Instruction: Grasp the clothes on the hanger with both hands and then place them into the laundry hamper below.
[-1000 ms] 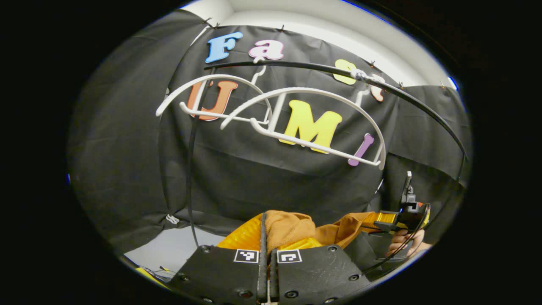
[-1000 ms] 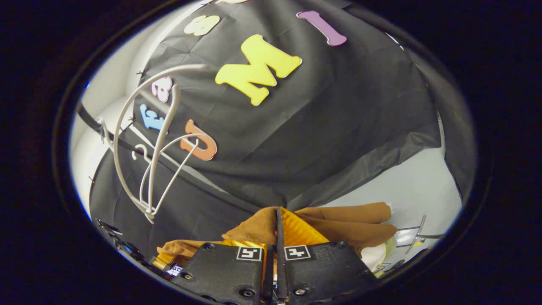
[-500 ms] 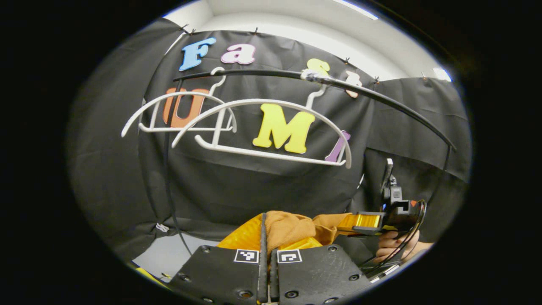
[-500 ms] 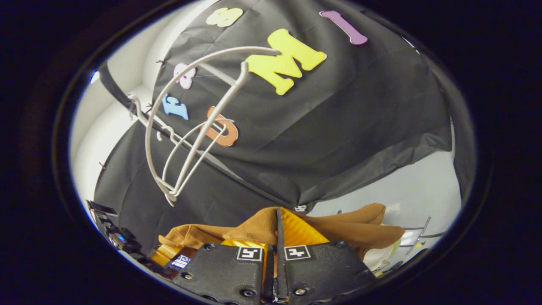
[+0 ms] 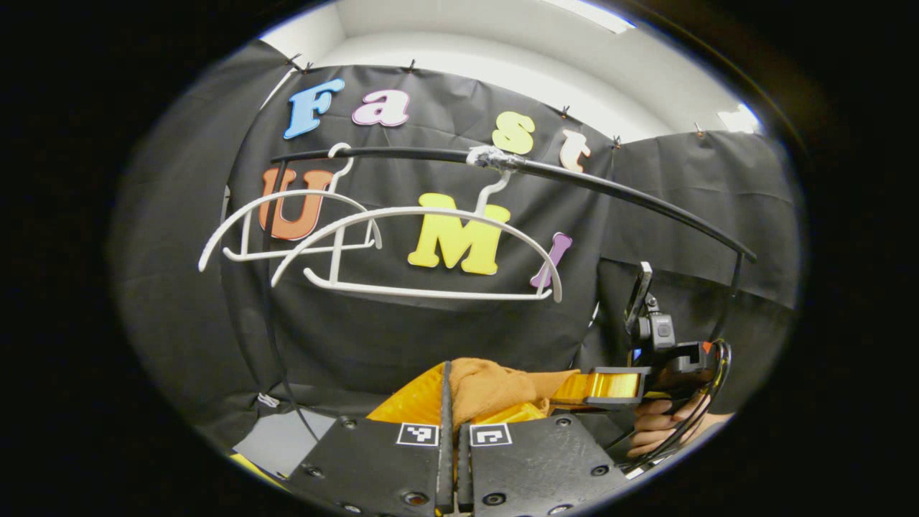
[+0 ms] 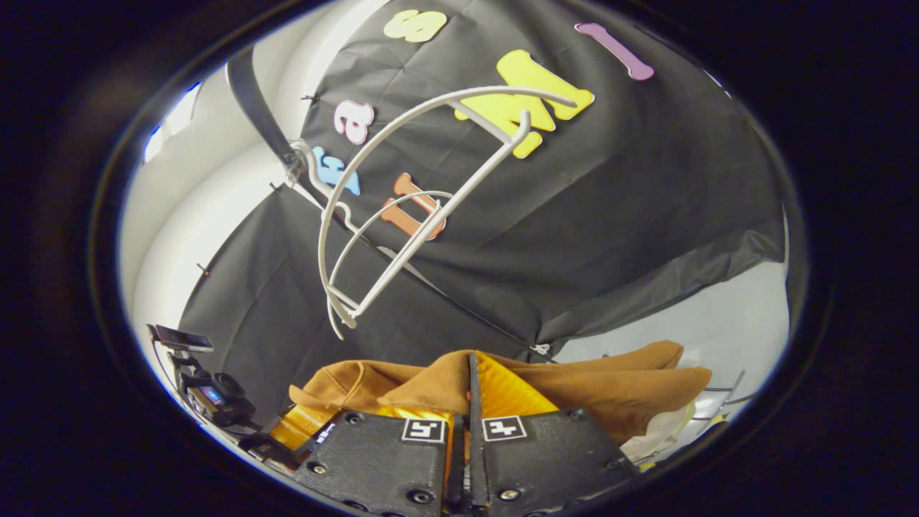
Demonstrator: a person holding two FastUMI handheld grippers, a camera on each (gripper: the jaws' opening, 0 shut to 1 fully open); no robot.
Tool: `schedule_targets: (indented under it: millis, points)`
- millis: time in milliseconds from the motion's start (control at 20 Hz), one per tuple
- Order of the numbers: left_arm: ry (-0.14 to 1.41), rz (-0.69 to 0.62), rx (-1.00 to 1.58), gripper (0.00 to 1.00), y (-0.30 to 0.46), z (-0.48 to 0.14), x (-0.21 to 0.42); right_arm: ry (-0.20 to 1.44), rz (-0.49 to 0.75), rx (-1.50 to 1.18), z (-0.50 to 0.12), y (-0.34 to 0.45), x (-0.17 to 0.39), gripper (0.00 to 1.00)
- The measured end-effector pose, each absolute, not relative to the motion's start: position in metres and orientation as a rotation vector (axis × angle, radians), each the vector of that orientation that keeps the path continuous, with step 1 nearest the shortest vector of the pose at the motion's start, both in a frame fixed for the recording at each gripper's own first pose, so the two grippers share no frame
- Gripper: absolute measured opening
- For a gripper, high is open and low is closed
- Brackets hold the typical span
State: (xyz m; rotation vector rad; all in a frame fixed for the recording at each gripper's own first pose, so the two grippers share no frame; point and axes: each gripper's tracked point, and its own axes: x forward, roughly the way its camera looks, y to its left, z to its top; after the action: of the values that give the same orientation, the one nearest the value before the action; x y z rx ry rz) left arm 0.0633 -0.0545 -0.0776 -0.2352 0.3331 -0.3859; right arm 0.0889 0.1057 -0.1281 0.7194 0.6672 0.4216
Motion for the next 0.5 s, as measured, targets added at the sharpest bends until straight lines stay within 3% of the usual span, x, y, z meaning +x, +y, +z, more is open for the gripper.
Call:
schedule_targets:
  millis: [450, 500]
  points:
    - [0.478, -0.351, -0.219, 0.08, -0.051, -0.157, 0.057, 0.838, 0.327, 0.775, -0.216, 0.106, 0.089, 0.06]
    - [0.496, -0.345, -0.219, 0.02, -0.050, -0.167, 0.055, 0.858, 0.319, 0.785, -0.226, 0.106, 0.089, 0.06]
